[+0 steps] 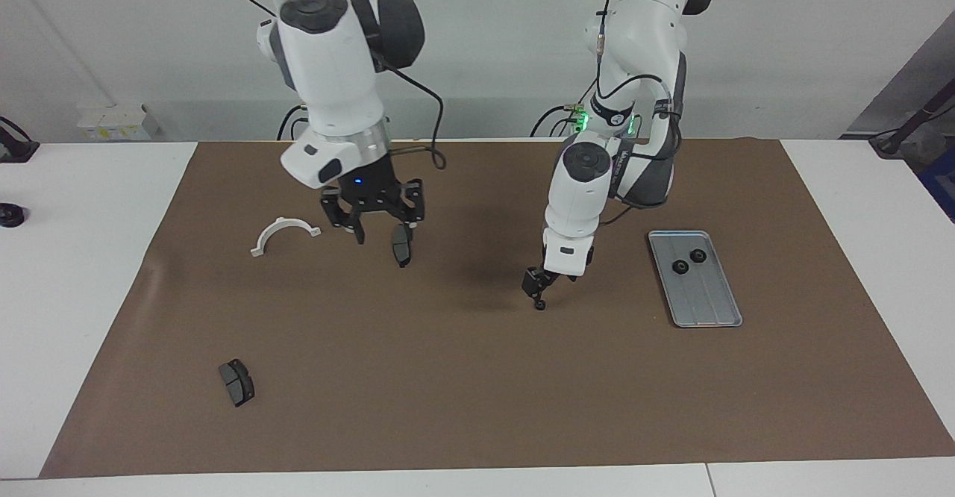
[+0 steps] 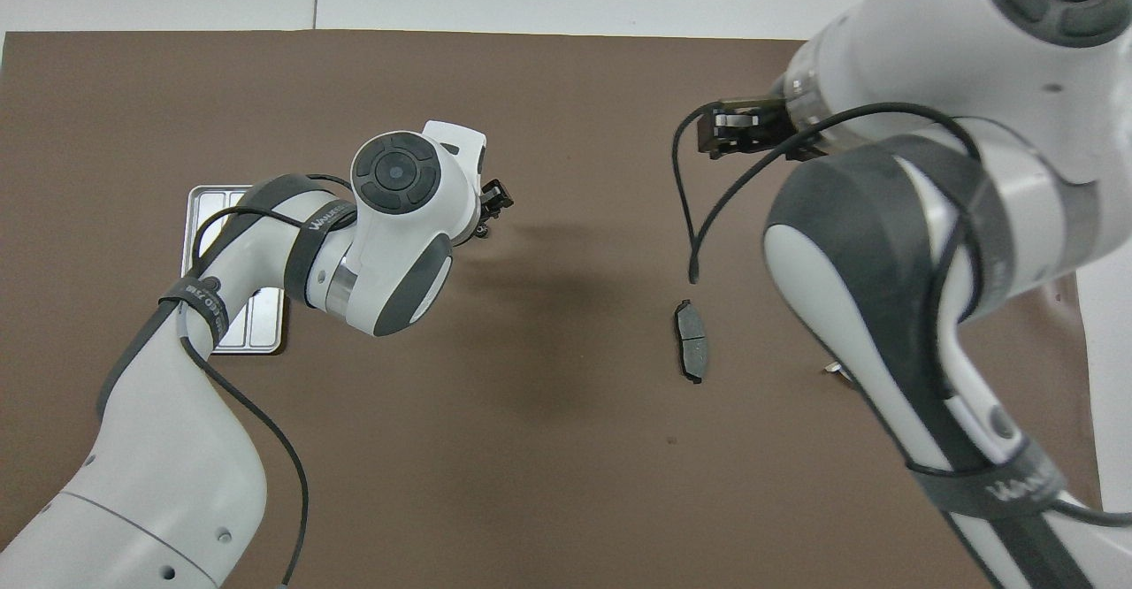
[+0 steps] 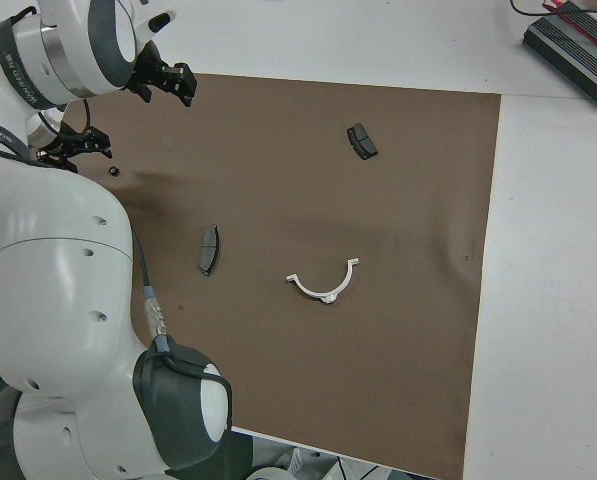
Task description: Pick bearing gear from pile to tray
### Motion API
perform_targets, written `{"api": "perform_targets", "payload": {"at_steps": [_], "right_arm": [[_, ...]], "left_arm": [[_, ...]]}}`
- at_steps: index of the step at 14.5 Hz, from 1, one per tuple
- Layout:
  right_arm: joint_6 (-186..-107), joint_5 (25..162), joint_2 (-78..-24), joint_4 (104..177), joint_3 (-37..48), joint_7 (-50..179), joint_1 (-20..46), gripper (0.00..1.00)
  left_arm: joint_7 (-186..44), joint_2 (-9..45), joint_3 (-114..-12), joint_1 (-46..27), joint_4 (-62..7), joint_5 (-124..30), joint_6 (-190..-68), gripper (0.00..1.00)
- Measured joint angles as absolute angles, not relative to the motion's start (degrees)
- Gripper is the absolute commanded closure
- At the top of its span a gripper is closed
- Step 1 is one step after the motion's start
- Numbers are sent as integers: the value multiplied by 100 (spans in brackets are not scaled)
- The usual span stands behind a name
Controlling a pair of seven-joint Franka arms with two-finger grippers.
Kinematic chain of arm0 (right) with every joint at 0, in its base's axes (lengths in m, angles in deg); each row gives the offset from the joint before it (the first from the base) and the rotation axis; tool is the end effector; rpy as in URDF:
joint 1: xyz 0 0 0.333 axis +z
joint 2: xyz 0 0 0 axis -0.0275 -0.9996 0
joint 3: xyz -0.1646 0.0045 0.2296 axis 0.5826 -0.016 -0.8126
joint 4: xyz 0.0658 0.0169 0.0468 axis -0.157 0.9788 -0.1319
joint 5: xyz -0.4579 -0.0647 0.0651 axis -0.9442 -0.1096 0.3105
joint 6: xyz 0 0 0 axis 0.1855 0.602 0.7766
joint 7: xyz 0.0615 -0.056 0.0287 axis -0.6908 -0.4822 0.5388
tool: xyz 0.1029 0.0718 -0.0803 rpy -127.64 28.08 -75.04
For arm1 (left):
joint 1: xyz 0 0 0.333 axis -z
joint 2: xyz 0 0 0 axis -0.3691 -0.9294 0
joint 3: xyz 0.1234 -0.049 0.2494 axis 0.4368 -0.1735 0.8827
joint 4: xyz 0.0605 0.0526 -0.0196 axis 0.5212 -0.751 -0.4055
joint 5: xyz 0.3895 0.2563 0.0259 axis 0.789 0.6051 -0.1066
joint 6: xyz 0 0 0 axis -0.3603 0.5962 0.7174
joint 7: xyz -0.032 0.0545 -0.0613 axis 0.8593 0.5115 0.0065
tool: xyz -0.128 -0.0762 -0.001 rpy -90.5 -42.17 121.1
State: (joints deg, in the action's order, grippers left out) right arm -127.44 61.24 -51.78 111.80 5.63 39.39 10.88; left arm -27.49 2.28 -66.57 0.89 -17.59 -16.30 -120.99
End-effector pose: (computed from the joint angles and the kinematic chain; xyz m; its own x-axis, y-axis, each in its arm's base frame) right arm 0.6974 0.1953 0.5193 0.9930 -0.0187 0.1166 -0.0134 -0.9988 -0.0464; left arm 0.6334 -0.3487 0.2178 0.8902 0.4492 0.0764 0.4449 -0.8931 0.0668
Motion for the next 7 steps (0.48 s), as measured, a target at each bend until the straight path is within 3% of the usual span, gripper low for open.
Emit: {"api": "perform_targets", "payload": {"at_steps": [2, 7], "right_arm": [[-12205, 6129, -4872, 11194, 563, 4310, 598, 3], [-11717, 6373, -4389, 11562, 563, 4395, 59, 0]], "left_arm": [[-2666, 129, -6654, 154, -1759, -1628, -12268, 35], [-2636, 66, -6622, 165, -1814, -1623, -12480, 40]]}}
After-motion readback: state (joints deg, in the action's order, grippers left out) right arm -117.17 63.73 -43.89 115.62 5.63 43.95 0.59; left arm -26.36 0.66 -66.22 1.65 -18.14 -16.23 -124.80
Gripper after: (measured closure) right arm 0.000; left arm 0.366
